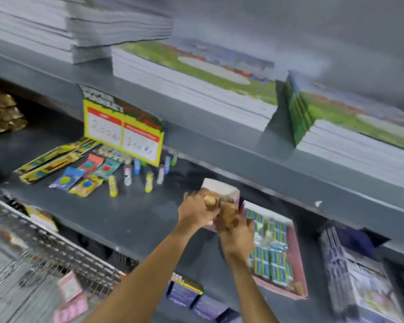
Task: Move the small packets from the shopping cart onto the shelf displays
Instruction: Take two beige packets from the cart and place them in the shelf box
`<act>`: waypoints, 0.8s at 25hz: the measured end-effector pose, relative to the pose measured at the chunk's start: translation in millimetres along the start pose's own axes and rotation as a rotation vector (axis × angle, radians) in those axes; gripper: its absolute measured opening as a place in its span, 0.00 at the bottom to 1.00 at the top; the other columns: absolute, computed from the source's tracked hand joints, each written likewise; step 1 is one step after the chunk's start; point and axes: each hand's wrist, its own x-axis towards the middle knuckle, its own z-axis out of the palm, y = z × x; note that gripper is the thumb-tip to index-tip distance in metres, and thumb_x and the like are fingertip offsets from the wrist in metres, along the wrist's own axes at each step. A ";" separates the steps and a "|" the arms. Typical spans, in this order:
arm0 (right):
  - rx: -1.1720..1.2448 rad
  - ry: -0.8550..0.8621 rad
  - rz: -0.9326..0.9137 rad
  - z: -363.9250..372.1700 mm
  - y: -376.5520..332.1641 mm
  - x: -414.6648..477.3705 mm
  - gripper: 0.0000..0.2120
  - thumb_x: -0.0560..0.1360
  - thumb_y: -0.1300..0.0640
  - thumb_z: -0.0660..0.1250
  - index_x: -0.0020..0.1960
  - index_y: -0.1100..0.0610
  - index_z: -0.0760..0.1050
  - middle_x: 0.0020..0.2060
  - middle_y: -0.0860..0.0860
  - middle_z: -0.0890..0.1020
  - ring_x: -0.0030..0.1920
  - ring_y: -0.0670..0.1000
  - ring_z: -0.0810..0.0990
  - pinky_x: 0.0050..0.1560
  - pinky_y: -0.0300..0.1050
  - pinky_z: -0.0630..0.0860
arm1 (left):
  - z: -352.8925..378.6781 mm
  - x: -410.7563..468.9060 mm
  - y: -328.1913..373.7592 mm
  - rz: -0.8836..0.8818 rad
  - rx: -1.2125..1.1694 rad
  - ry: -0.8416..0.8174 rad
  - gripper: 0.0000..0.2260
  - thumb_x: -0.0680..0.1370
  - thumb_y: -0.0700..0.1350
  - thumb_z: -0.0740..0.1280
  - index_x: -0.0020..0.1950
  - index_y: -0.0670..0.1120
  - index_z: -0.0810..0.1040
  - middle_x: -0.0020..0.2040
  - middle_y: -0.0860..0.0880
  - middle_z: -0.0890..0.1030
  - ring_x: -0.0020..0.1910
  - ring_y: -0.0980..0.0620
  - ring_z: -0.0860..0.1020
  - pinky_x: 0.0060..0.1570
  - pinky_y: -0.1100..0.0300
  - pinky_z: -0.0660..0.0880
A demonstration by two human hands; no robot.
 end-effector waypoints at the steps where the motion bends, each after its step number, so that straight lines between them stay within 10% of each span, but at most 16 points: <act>1: 0.010 0.002 -0.014 0.6 -0.7 3.5 0.19 0.70 0.49 0.68 0.57 0.57 0.74 0.53 0.62 0.75 0.52 0.63 0.75 0.50 0.51 0.73 | 5.8 7.6 -1.0 0.013 0.029 -0.007 0.22 0.68 0.55 0.70 0.61 0.54 0.73 0.57 0.48 0.79 0.62 0.44 0.70 0.53 0.49 0.77; 8: -0.228 -0.015 -0.206 2.9 22.0 2.4 0.17 0.68 0.62 0.67 0.57 0.55 0.77 0.57 0.57 0.77 0.56 0.60 0.74 0.57 0.53 0.69 | 29.5 -1.4 -40.6 0.171 0.068 0.184 0.14 0.78 0.46 0.63 0.64 0.51 0.75 0.73 0.45 0.64 0.65 0.43 0.68 0.59 0.49 0.72; 20: -0.346 0.133 -0.151 16.0 16.7 17.3 0.07 0.73 0.56 0.68 0.51 0.55 0.80 0.49 0.58 0.83 0.51 0.61 0.77 0.52 0.54 0.70 | 27.0 16.0 -43.0 0.015 0.134 0.235 0.19 0.79 0.57 0.59 0.68 0.55 0.69 0.74 0.46 0.62 0.72 0.45 0.61 0.66 0.47 0.60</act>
